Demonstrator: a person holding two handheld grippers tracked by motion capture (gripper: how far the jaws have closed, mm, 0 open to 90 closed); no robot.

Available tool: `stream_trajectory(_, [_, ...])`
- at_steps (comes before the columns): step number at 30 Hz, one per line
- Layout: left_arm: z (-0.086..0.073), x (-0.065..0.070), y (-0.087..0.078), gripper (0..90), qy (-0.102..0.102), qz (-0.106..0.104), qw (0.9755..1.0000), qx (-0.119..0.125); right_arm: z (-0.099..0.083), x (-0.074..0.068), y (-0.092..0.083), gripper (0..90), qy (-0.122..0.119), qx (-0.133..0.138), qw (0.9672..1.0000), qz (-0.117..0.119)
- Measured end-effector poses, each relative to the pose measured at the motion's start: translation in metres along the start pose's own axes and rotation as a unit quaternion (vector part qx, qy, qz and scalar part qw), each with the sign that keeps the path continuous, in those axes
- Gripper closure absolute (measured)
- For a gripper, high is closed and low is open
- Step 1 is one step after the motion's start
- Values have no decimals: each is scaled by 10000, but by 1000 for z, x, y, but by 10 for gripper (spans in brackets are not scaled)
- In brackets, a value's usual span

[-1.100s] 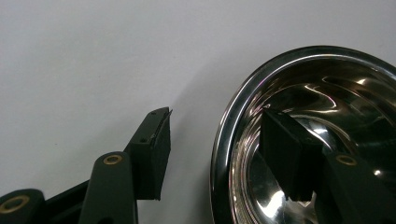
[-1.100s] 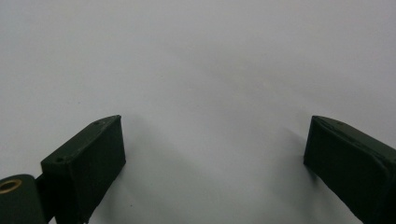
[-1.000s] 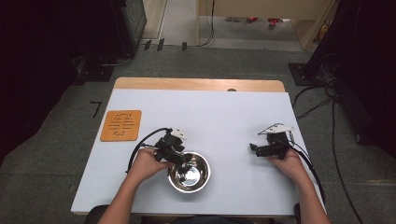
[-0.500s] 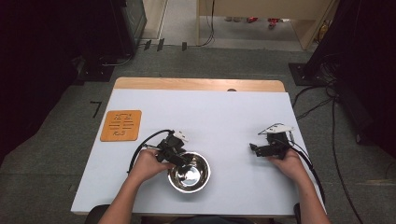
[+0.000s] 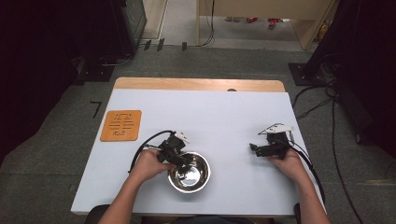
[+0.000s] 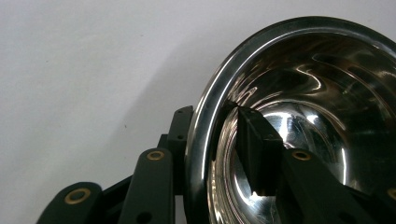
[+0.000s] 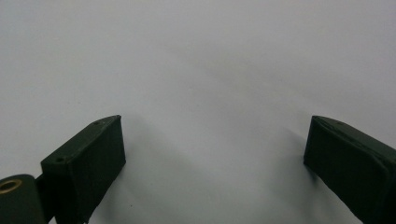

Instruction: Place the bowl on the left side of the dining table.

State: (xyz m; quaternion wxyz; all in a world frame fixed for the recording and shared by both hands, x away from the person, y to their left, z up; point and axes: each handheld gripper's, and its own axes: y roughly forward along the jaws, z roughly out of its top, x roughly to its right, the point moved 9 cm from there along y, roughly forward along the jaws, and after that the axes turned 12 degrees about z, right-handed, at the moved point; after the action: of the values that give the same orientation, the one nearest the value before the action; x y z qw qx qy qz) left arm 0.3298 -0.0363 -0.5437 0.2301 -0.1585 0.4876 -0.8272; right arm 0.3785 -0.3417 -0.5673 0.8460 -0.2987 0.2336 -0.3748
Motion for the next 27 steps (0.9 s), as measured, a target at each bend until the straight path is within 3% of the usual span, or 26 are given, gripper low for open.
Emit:
stream_trajectory(8, [0, 0, -1, 726, -67, -55, 9999, -94, 0, 0, 0, 48, -1, -1, 10000, -5])
stream_trajectory(15, [3, 1, -8, 792, -37, -132, 9999, 34, 0, 0, 0, 48, 1, -2, 10000, 0])
stream_trajectory(23, [6, 1, -14, 847, -186, -299, 9993, 117, 0, 0, 0, 48, -1, 0, 10000, -6])
stream_trajectory(27, [6, 1, -14, 864, -226, -276, 9993, 72, 0, 0, 0, 48, 2, -2, 10000, 0])
